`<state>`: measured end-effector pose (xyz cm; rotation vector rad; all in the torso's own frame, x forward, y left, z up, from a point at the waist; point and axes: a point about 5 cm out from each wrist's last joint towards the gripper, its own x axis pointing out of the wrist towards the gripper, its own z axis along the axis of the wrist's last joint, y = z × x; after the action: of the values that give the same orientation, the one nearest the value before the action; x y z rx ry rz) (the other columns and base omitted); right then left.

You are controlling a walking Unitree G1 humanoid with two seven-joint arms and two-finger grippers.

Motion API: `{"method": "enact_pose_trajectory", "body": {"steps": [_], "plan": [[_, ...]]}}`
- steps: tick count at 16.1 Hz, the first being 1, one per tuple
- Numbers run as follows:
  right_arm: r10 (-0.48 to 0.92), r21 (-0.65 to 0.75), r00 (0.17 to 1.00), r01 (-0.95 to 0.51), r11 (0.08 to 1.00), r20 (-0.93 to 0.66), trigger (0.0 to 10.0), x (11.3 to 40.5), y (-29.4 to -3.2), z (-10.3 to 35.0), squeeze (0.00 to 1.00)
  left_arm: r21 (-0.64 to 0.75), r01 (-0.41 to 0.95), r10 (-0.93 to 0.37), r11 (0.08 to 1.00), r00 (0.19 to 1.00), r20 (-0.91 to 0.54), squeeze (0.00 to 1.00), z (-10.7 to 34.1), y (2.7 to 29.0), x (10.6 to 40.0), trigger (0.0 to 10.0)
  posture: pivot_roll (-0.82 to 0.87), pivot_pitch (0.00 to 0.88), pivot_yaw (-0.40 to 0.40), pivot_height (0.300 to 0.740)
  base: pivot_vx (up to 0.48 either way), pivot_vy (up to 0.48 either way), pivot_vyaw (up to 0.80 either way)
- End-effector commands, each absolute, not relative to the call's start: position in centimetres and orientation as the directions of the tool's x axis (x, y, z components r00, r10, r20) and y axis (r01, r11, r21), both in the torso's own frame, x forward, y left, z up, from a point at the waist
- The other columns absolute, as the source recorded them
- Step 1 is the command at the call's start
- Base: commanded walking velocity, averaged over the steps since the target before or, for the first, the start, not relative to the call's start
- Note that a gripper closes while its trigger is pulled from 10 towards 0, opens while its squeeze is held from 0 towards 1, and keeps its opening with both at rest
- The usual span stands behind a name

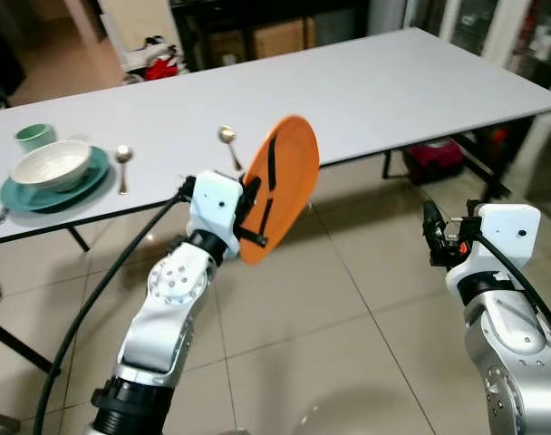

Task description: Setting the table

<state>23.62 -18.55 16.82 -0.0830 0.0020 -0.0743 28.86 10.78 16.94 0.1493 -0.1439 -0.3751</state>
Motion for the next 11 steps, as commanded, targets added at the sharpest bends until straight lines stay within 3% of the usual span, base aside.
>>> {"method": "enact_pose_trajectory", "body": {"steps": [1,3,6,11], "plan": [[-0.053,-0.073,0.999,0.053,0.996,0.009,10.0,23.70,-17.94,17.07,0.00,0.197,0.299,-0.331,0.934,0.931,0.156,0.00,17.98,12.14,29.01,10.0,-0.02,0.000,0.099,0.740,0.364,0.000,0.00],[-0.056,-0.071,0.998,0.056,0.996,0.005,10.0,23.72,-17.98,17.06,0.00,0.197,0.303,-0.335,0.932,0.930,0.155,0.00,17.98,12.04,29.04,10.0,-0.02,0.000,0.098,0.740,0.362,0.000,-0.21],[-0.052,-0.068,0.999,0.052,0.996,0.005,10.0,23.73,-17.99,17.10,0.00,0.195,0.303,-0.334,0.933,0.930,0.155,0.00,18.00,12.01,29.07,10.0,-0.02,0.000,0.097,0.740,0.363,0.000,-0.80],[-0.049,-0.069,0.999,0.050,0.996,0.009,10.0,23.80,-18.00,17.14,0.00,0.191,0.302,-0.332,0.934,0.930,0.156,0.00,17.99,11.95,29.10,10.0,-0.02,0.000,0.095,0.740,0.362,0.000,0.00]]}}
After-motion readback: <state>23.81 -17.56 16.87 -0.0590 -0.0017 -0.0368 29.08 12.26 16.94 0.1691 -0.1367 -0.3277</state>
